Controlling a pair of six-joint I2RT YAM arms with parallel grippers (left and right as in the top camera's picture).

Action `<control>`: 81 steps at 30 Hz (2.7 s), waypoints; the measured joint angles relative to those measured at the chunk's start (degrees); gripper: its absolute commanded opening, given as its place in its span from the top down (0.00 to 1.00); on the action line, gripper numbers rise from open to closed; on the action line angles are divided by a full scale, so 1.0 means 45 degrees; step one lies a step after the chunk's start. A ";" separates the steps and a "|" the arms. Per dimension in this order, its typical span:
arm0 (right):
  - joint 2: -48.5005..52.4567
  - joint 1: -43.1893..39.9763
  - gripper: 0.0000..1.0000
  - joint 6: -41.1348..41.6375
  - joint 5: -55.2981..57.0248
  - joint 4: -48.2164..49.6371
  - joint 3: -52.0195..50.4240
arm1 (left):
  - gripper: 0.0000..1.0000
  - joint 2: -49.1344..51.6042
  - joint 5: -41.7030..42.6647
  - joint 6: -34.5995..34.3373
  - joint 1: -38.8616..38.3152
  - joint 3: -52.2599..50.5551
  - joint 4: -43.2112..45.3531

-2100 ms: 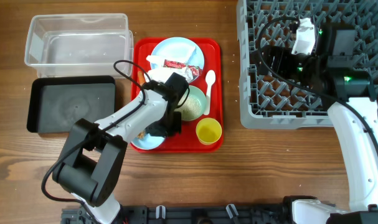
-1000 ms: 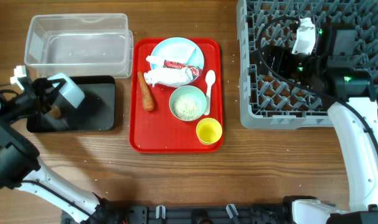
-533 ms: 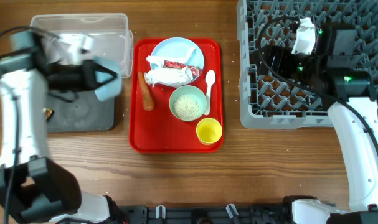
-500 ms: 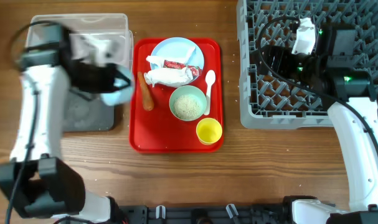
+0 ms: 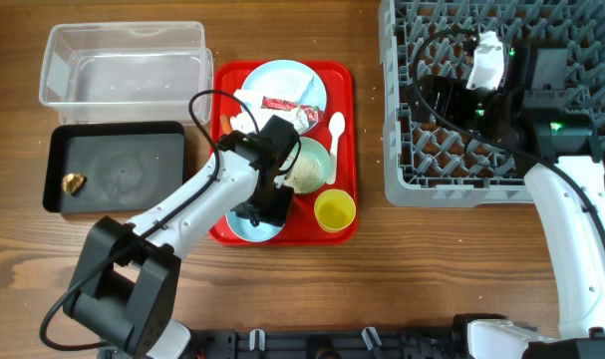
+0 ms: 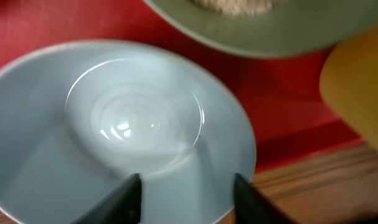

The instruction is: Sort waste into correct bins and load items into the dishwasher rack

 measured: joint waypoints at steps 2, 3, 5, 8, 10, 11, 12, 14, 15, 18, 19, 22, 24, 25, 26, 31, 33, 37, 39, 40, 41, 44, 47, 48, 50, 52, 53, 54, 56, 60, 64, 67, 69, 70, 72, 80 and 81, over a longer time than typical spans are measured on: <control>0.0000 0.0000 0.01 0.0000 0.0000 0.0010 0.0000 | 0.35 0.0000 -0.0053 -0.0189 0.0024 0.0044 0.0277; 0.0000 0.0000 0.01 0.0000 -0.0005 0.0015 0.0000 | 0.25 0.0010 -0.0083 -0.0306 0.0058 0.0228 0.0146; 0.0000 0.0000 0.01 0.0000 -0.0005 0.0049 0.0000 | 0.17 0.0058 -0.0131 -0.0442 0.0316 0.1787 -0.0272; 0.0000 0.0000 0.01 0.0000 0.0000 0.0063 0.0000 | 0.18 0.0034 -0.0282 0.0155 0.1015 0.3662 0.0665; 0.0000 0.0000 0.01 0.0000 -0.0005 0.0053 0.0000 | 0.28 0.0165 -0.0695 0.0549 0.1817 0.3793 0.1020; 0.0000 0.0000 0.01 0.0000 -0.0005 0.0044 0.0000 | 0.31 0.0408 -0.0767 0.0699 0.2273 0.3803 0.1020; 0.0000 0.0000 0.01 0.0000 -0.0005 0.0039 0.0000 | 0.31 0.0942 -0.0850 0.0753 0.2909 0.3823 0.1020; 0.0000 0.0000 0.00 0.0000 0.0000 0.0019 0.0000 | 0.34 0.2181 -0.1025 0.0782 0.3910 0.3823 0.1001; 0.0000 0.0000 0.01 0.0000 0.0000 0.0019 0.0000 | 0.37 0.2798 -0.1030 0.0782 0.4255 0.3813 0.0981; 0.0000 0.0000 0.01 0.0000 0.0000 0.0019 0.0000 | 0.46 0.3570 -0.0981 0.0777 0.4347 0.3808 0.0981; 0.0000 0.0000 0.00 0.0000 0.0000 0.0015 0.0000 | 0.52 0.3842 -0.0981 0.0738 0.4294 0.3808 0.1059; 0.0000 0.0000 0.01 0.0000 -0.0005 0.0019 0.0000 | 0.64 0.4303 -0.0899 0.0699 0.4269 0.3808 0.1200; 0.0000 0.0000 0.00 0.0000 0.0000 0.0019 0.0000 | 0.71 0.4313 -0.0840 0.0670 0.4269 0.3808 0.1336; 0.0000 0.0000 0.01 0.0000 -0.0005 0.0019 0.0000 | 0.81 0.4313 -0.0835 0.0656 0.4269 0.3808 0.1336; 0.0000 0.0000 0.00 0.0000 0.0000 0.0019 0.0000 | 0.93 0.4313 -0.0792 0.0646 0.4269 0.3798 0.1370; 0.0000 0.0000 0.00 0.0000 0.0000 0.0015 0.0000 | 0.96 0.4245 -0.0738 0.0636 0.4274 0.3959 0.1001; 0.0000 0.0000 0.00 0.0000 -0.0005 0.0005 0.0000 | 0.96 0.4279 -0.0699 0.0636 0.4269 0.4299 -0.0049; 0.0000 0.0000 0.00 0.0000 0.0000 -0.0005 0.0000 | 0.96 0.4235 -0.0714 0.0636 0.4274 0.7310 -0.2560; 0.0000 0.0000 0.00 0.0000 0.0053 -0.0005 0.0000 | 0.96 0.3444 -0.1389 0.0287 0.4522 0.8558 -0.3764; 0.0000 0.0000 0.00 0.0000 0.0053 -0.0005 0.0000 | 0.96 0.3264 -0.1617 0.0087 0.4940 0.8612 -0.4668; 0.0000 0.0000 0.00 0.0000 0.0053 -0.0015 0.0000 | 0.96 0.3177 -0.1724 -0.0097 0.5401 0.8612 -0.5027; 0.0000 0.0000 0.00 0.0000 0.0097 0.0010 0.0000 | 0.96 0.3147 -0.2016 -0.0573 0.7378 0.8524 -0.5566; 0.0000 0.0000 0.00 0.0000 0.0097 0.0015 0.0000 | 0.96 0.3147 -0.2181 -0.1005 0.9369 0.8349 -0.5965; 0.0000 0.0000 0.00 0.0000 0.0097 0.0015 0.0000 | 0.96 0.3147 -0.2195 -0.1229 0.9879 0.8306 -0.5999; 0.0000 0.0000 0.00 0.0000 0.0097 0.0015 0.0000 | 0.96 0.3143 -0.2244 -0.1763 1.0540 0.8233 -0.5931; 0.0000 0.0000 0.00 0.0000 0.0097 0.0015 0.0000 | 0.96 0.3011 -0.2259 -0.2472 1.1346 0.7363 -0.4881; 0.0000 0.0000 0.00 0.0000 0.0097 0.0010 0.0000 | 0.96 0.3007 -0.2278 -0.2817 1.1506 0.6912 -0.4653; 0.0000 0.0000 0.00 0.0000 0.0097 0.0019 0.0000 | 0.96 0.2968 -0.2322 -0.3254 1.1608 0.6203 -0.4046; 0.0000 0.0000 0.00 0.0000 0.0097 0.0029 0.0000 | 0.96 0.2987 -0.2322 -0.4163 1.1633 0.4828 -0.3011; 0.0000 0.0000 0.00 0.0000 0.0097 0.0015 0.0000 | 0.76 0.2958 -0.2059 -0.5382 1.1623 0.2939 -0.1001; 0.0000 0.0000 0.00 0.0000 0.0097 0.0019 0.0000 | 0.21 0.2948 -0.1724 -0.5557 1.1623 0.2890 -0.0840; 0.0000 0.0000 0.00 0.0000 0.0097 0.0015 0.0000 | 0.11 0.2953 -0.0826 -0.4716 1.1618 0.3832 -0.1651; 0.0000 0.0000 0.00 0.0000 0.0097 0.0019 0.0000 | 0.18 0.2963 -0.0510 -0.4279 1.1526 0.5255 -0.2501; 0.0000 0.0000 0.00 0.0000 0.0097 0.0010 0.0000 | 0.18 0.2958 -0.0393 -0.3988 1.1380 0.6402 -0.2987; 0.0000 0.0000 0.00 0.0000 0.0097 0.0015 0.0000 | 0.11 0.2832 -0.0204 -0.3230 1.0860 0.8233 -0.3415; 0.0000 0.0000 0.00 0.0000 0.0102 0.0015 0.0000 | 0.00 0.2628 0.0359 0.0291 0.5022 1.0336 -0.0355; 0.0000 0.0000 0.00 0.0000 0.0097 -0.0005 0.0000 | 0.00 0.2885 0.0355 0.0578 0.4663 1.0341 -0.0097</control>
